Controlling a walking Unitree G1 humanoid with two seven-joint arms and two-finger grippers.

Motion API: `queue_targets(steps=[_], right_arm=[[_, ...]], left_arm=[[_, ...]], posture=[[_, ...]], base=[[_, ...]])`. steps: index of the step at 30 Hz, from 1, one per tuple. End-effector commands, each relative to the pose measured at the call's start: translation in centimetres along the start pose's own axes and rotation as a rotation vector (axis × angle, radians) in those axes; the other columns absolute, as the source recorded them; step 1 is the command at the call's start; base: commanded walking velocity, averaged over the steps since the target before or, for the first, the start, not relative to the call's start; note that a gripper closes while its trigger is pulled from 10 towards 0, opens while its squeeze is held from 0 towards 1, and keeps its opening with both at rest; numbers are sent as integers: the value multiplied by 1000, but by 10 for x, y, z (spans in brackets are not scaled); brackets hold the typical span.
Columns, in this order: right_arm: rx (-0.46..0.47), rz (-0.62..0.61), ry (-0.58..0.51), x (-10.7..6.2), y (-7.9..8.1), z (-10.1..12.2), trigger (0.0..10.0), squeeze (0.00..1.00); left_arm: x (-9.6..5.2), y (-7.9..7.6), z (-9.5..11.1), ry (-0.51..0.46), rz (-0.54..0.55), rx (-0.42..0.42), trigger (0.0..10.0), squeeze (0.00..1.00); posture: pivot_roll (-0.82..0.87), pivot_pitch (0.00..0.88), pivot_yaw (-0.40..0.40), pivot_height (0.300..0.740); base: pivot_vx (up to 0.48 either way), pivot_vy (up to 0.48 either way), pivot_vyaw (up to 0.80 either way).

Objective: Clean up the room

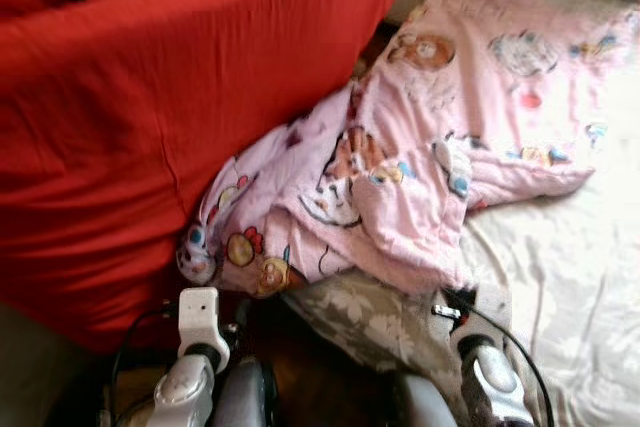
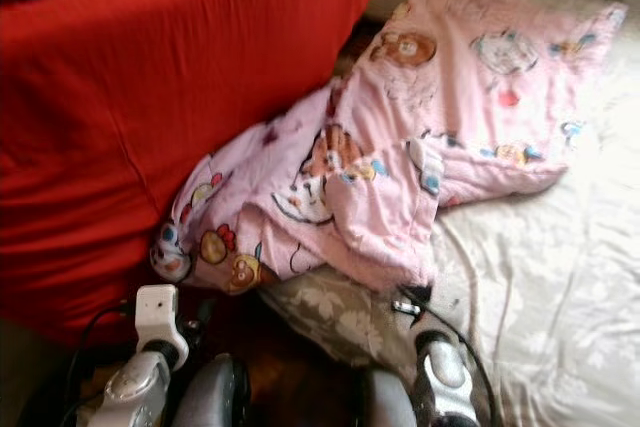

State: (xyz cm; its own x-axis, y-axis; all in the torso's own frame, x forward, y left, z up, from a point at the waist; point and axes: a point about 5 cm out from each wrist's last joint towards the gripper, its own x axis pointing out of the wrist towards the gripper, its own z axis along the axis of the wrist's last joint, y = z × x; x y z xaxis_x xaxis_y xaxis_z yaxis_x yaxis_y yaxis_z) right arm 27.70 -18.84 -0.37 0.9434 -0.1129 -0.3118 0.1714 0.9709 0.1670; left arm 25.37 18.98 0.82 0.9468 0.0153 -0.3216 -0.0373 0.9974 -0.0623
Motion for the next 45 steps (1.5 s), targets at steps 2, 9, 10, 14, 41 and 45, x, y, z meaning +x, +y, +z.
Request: queue_targets(steps=[2,9,10,14,41,45], right_arm=[[18,-6,17,-5,1,-9,10000,0],[27,7,4,-14,-4,-17,10000,0],[28,22,7,-16,-4,-20,10000,0],[16,15,36,-19,-6,-26,10000,0],[-24,-86,411,-58,-26,-89,10000,0],[-60,-85,455,-67,-30,-98,10000,0]], left_arm=[[-4,5,-12,30,15,8,10000,0],[2,6,-17,7,29,4,10000,0],[0,6,-21,20,29,3,10000,0],[-2,5,-32,63,26,6,10000,0],[-41,17,-105,490,91,5,10000,0],[-44,19,-108,505,109,12,10000,0]], posture=[[-18,0,-1,626],[-23,0,-10,626],[-24,0,-11,626],[-25,0,-11,646],[-21,0,-7,740],[-32,0,6,740]], base=[[0,0,0],[0,0,0],[0,0,0],[0,0,0],[0,0,0],[0,0,0]])
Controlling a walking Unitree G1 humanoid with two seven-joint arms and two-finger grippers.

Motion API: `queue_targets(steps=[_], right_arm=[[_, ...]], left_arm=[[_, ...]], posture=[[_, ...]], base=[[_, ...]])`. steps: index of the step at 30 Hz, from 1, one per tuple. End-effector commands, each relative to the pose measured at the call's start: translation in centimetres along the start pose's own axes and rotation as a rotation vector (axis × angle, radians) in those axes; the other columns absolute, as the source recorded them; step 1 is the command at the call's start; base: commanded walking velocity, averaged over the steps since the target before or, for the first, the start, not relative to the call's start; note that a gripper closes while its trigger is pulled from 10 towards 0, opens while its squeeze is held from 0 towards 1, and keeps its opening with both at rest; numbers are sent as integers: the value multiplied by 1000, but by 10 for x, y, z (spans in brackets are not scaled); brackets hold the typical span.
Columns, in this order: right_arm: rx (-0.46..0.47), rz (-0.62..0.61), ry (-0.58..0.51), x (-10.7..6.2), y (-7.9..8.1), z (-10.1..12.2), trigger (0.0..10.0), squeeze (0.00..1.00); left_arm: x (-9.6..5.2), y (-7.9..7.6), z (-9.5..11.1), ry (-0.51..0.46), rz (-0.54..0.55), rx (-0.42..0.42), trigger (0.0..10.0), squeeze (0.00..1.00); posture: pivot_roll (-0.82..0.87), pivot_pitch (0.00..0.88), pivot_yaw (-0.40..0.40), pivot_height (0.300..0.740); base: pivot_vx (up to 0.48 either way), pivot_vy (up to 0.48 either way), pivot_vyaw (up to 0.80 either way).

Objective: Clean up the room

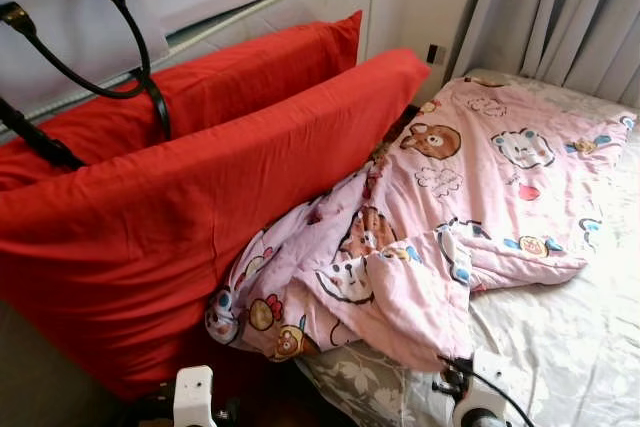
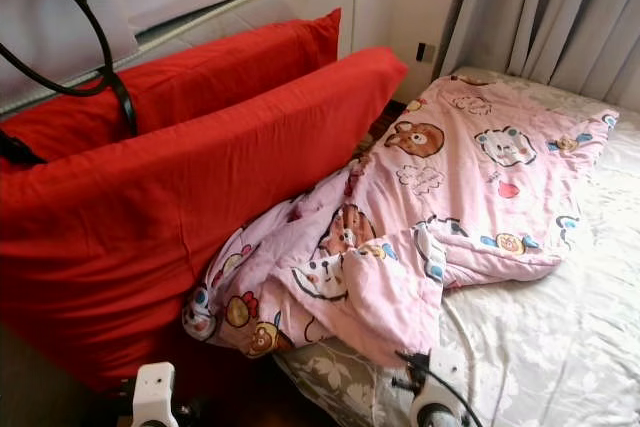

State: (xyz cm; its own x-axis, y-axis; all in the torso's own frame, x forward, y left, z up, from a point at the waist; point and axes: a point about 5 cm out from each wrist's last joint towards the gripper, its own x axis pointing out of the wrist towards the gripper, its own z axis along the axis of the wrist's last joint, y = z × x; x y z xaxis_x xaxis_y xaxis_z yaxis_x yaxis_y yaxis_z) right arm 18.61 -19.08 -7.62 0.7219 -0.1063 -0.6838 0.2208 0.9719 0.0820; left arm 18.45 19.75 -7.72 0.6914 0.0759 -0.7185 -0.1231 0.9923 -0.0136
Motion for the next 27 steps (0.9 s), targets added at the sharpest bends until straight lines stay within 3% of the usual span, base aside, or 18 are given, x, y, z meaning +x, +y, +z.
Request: queue_targets(steps=[1,14,27], right_arm=[[-12,-6,37,-3,-2,-9,10000,0],[-30,-33,105,-10,-16,-25,10000,0],[-44,-39,109,-10,-14,-26,10000,0]], left_arm=[[-2,5,-8,34,19,11,10000,0],[-3,11,-10,50,60,4,10000,0],[-7,20,-20,85,97,-30,10000,0]], posture=[[-36,0,9,740],[-32,0,19,740],[-32,0,15,740]], base=[[0,0,0],[0,0,0],[0,0,0]])
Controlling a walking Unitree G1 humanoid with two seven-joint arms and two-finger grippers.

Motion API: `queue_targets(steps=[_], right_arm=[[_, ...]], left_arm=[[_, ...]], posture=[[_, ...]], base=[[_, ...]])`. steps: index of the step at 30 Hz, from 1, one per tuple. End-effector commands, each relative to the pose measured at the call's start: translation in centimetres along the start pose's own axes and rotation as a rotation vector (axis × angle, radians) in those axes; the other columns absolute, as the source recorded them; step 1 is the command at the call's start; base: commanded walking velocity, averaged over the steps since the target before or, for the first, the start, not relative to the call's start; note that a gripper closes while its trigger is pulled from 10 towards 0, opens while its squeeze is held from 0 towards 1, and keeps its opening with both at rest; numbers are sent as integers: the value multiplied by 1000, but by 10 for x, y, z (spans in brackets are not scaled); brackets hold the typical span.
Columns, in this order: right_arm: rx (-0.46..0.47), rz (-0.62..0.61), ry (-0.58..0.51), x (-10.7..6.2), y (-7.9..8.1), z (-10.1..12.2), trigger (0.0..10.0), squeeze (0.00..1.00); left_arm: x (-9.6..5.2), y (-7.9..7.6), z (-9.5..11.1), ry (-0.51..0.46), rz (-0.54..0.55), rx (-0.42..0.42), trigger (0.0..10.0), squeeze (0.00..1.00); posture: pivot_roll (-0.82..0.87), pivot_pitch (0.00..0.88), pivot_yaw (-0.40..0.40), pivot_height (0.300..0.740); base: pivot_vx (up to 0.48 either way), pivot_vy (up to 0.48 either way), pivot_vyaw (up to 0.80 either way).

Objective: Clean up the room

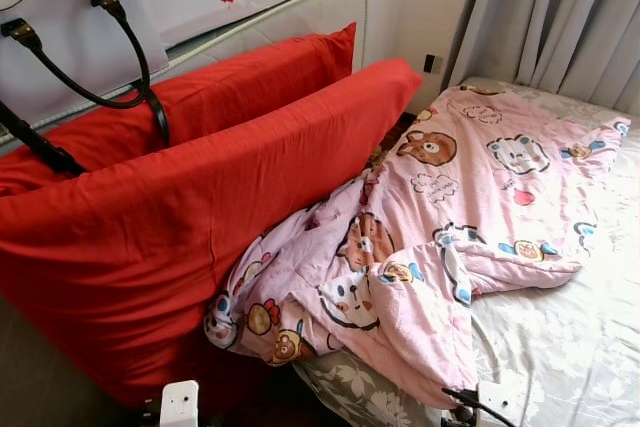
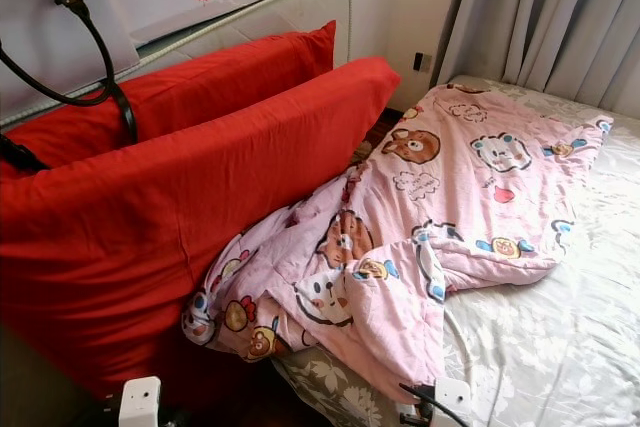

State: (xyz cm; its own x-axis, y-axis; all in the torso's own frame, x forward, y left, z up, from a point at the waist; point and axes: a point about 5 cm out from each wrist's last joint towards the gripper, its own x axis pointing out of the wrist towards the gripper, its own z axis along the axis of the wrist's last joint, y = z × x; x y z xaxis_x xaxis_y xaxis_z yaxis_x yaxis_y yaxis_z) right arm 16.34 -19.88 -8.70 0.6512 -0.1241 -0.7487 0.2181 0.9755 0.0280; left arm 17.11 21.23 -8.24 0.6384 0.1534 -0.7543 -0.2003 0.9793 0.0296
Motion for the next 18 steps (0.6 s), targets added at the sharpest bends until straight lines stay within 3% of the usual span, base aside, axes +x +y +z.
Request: queue_targets(steps=[1,8,18], right_arm=[[-6,-1,19,-1,0,-5,10000,0],[-12,-2,17,-1,1,-5,10000,0],[-19,6,27,-2,2,-7,10000,0]], left_arm=[[-2,5,-8,32,15,-2,10000,0],[-3,6,-10,37,19,-3,10000,0],[-4,9,-12,43,27,-6,10000,0]], posture=[[-32,0,15,740],[-34,0,15,740],[-36,0,14,740]], base=[[0,0,0],[0,0,0],[-197,0,0]])
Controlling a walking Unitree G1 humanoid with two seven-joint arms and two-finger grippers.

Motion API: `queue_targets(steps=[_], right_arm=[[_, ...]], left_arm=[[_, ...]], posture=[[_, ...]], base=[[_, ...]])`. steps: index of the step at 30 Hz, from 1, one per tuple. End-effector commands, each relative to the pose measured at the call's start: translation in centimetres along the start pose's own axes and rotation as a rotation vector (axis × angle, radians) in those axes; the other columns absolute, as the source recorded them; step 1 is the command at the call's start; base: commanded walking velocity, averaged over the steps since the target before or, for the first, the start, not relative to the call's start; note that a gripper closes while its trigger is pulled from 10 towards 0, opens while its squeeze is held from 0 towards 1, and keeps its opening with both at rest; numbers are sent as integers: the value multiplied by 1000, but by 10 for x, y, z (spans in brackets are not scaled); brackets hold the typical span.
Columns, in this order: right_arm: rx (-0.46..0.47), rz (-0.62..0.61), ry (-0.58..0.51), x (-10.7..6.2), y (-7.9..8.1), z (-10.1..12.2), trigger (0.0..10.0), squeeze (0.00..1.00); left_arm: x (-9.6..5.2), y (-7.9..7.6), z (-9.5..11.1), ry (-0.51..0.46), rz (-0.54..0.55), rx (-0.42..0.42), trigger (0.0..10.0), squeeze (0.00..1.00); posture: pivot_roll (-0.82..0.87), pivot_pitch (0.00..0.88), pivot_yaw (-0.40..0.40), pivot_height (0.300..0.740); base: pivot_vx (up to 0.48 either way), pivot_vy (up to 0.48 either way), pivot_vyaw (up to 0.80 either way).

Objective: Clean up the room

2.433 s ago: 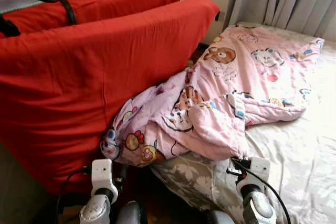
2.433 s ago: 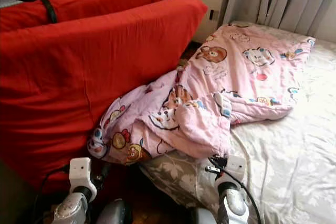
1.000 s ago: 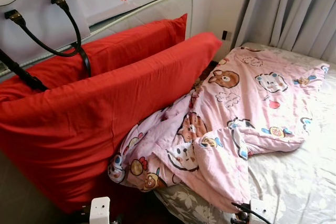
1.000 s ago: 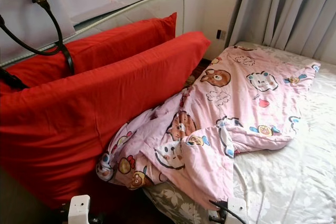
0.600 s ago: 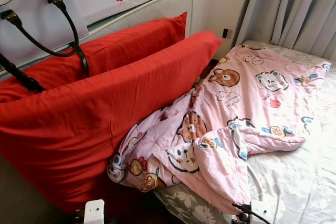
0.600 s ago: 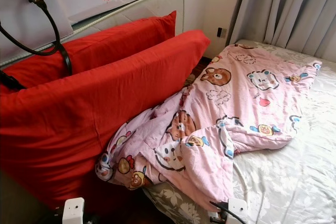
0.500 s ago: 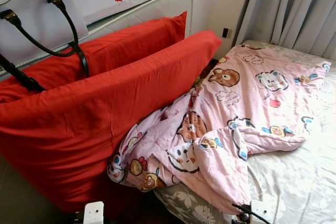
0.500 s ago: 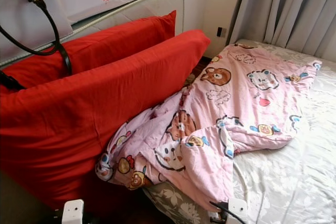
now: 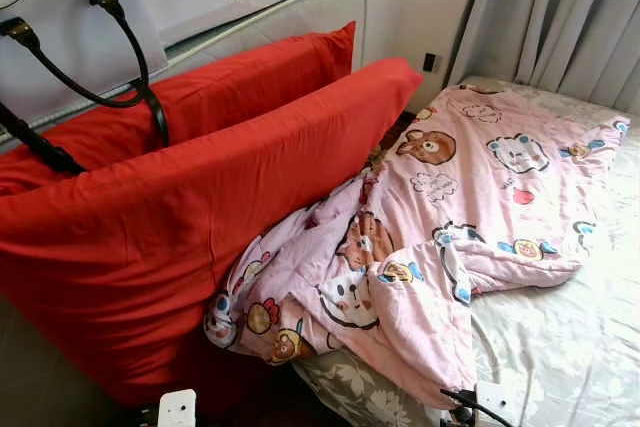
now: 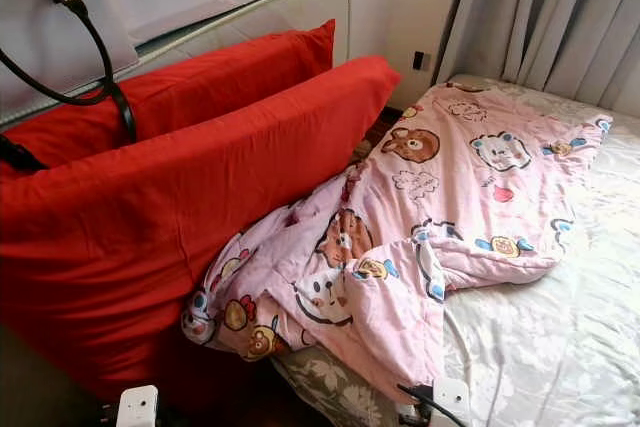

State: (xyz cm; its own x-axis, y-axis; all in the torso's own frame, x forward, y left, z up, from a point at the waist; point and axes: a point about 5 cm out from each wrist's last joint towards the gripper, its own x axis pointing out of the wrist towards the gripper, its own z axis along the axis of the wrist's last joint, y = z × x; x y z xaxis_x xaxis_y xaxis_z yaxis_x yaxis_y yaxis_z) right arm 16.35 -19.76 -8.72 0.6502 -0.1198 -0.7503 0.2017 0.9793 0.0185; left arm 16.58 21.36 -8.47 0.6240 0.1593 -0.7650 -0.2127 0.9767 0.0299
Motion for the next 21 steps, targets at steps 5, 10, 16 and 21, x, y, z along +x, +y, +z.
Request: queue_targets(steps=[5,10,16,21], right_arm=[[0,4,25,-2,1,-7,10000,0],[-4,5,26,-2,1,-7,10000,0],[8,-11,11,-2,0,-5,10000,0],[67,-64,-56,3,-2,12,10000,0]], left_arm=[[-2,7,-6,24,19,3,10000,0],[-2,5,-7,22,15,5,10000,0],[-2,4,-6,18,14,4,10000,0],[-2,5,-5,13,18,0,10000,0]], posture=[[-37,0,13,740],[-36,0,10,740],[-33,0,6,740],[-31,0,4,740]], base=[[-271,0,0],[-281,0,0],[-284,0,0],[-283,0,0]])
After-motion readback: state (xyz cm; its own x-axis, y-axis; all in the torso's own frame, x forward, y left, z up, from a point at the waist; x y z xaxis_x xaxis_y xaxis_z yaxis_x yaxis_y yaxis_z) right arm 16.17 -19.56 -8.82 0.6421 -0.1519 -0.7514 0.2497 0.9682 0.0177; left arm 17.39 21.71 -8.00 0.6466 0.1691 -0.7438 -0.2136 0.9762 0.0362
